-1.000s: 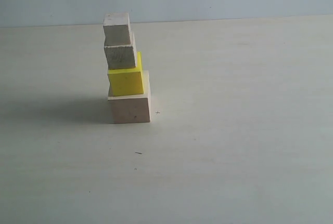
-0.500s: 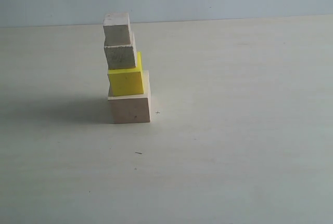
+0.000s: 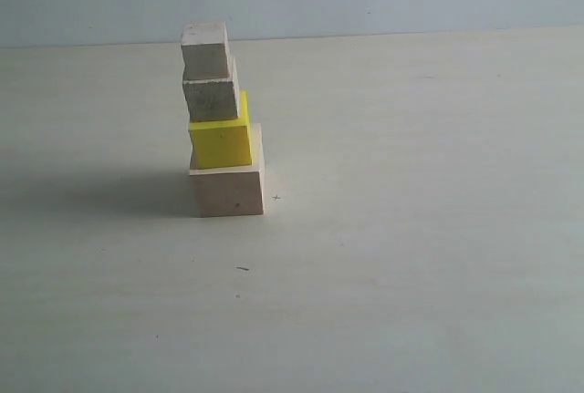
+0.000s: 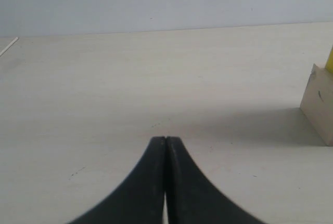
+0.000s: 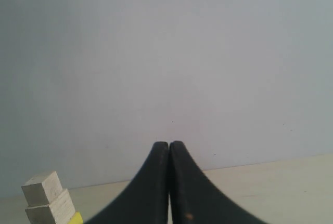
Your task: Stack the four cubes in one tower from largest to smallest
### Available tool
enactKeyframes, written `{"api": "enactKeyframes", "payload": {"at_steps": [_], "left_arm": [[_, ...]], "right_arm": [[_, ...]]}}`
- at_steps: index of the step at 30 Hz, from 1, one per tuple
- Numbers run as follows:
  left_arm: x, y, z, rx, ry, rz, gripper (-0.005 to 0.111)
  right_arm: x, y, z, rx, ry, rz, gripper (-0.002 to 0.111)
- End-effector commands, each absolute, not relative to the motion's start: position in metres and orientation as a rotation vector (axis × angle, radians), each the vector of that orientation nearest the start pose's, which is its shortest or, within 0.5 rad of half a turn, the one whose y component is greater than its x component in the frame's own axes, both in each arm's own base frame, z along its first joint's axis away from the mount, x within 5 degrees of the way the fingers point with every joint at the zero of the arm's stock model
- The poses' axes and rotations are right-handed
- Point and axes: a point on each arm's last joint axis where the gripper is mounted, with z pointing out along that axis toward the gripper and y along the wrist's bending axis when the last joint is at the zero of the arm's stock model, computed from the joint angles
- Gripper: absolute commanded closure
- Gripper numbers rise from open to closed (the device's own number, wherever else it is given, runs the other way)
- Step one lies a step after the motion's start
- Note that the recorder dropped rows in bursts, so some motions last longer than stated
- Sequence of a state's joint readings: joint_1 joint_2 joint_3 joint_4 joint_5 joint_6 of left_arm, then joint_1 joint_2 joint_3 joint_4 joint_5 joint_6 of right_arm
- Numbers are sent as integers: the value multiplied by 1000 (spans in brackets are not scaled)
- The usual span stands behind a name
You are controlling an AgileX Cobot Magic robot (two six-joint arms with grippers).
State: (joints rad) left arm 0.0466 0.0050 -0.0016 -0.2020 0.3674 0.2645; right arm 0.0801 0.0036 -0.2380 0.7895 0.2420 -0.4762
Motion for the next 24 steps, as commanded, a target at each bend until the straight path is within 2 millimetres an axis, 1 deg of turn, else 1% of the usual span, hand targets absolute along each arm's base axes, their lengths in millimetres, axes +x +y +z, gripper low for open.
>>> {"api": "enactKeyframes", "payload": {"at_steps": [1, 7, 8, 12, 14, 16, 18, 21, 22, 24], "left_arm": [[53, -4, 181, 82, 1839, 30, 107], [53, -4, 181, 82, 1839, 30, 107], [53, -4, 181, 82, 1839, 30, 107], [53, -4, 181, 82, 1839, 30, 107], [53, -4, 181, 82, 1839, 30, 107], [53, -4, 181, 83, 1839, 32, 107], [53, -4, 181, 83, 1839, 32, 107], [53, -4, 181, 83, 1839, 32, 107], [53, -4, 181, 83, 1839, 32, 107], [53, -4, 181, 83, 1839, 32, 107]], "right_arm": [[36, 19, 274, 13, 1441, 438, 108], [36, 19, 274, 8, 1441, 431, 108], [36, 18, 274, -28, 1436, 373, 108], [37, 17, 273, -89, 1440, 288, 108], [37, 16, 272, -136, 1454, 218, 108], [40, 14, 264, -194, 1487, 118, 108], [43, 13, 253, -203, 1525, 77, 108], [48, 11, 232, -195, 1596, 53, 108], [50, 10, 222, -187, 1628, 53, 108], [52, 10, 210, -177, 1667, 54, 108]]}}
